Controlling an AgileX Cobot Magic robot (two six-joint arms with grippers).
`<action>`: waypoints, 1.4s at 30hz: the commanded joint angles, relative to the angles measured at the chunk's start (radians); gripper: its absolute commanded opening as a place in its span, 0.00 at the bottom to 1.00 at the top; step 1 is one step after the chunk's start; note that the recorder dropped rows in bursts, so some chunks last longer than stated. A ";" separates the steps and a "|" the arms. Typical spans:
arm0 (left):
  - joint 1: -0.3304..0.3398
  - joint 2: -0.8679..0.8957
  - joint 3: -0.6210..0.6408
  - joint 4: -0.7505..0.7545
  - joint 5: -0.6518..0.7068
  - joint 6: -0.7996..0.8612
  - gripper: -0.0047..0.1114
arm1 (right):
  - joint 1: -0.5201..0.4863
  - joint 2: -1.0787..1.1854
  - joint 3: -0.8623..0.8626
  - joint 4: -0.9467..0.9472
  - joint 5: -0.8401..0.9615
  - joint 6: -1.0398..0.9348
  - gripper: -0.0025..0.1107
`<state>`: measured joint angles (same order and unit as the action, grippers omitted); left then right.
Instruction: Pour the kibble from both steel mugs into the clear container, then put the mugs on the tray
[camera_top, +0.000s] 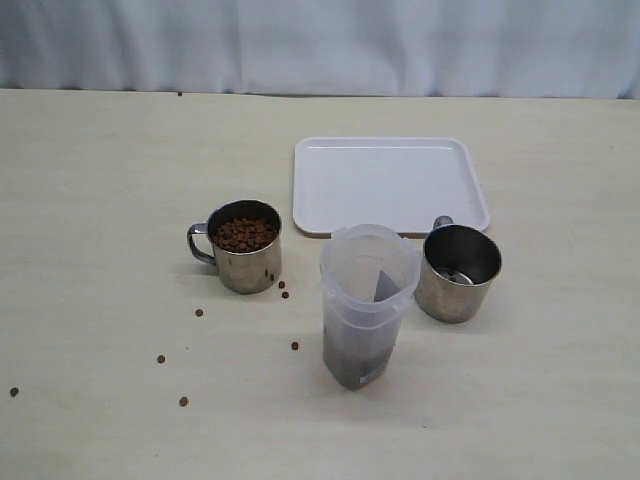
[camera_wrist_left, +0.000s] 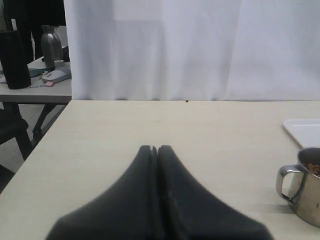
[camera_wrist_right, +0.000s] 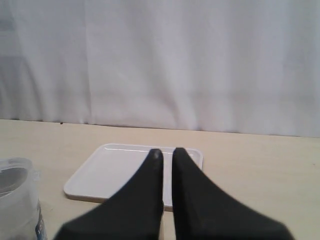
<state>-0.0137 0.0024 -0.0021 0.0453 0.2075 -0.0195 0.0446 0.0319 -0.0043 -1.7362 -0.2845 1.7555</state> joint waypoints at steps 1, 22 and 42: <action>0.001 -0.002 0.002 -0.002 -0.011 -0.003 0.04 | -0.007 -0.007 0.004 -0.008 -0.011 0.019 0.07; 0.001 -0.002 0.002 -0.001 -0.011 -0.003 0.04 | 0.163 -0.032 0.004 -0.008 0.005 0.003 0.07; 0.001 -0.002 0.002 -0.001 -0.011 -0.003 0.04 | 0.214 -0.032 0.004 0.656 0.198 -0.023 0.07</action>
<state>-0.0137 0.0024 -0.0021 0.0453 0.2075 -0.0195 0.2542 0.0035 -0.0043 -1.2352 -0.1437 1.7996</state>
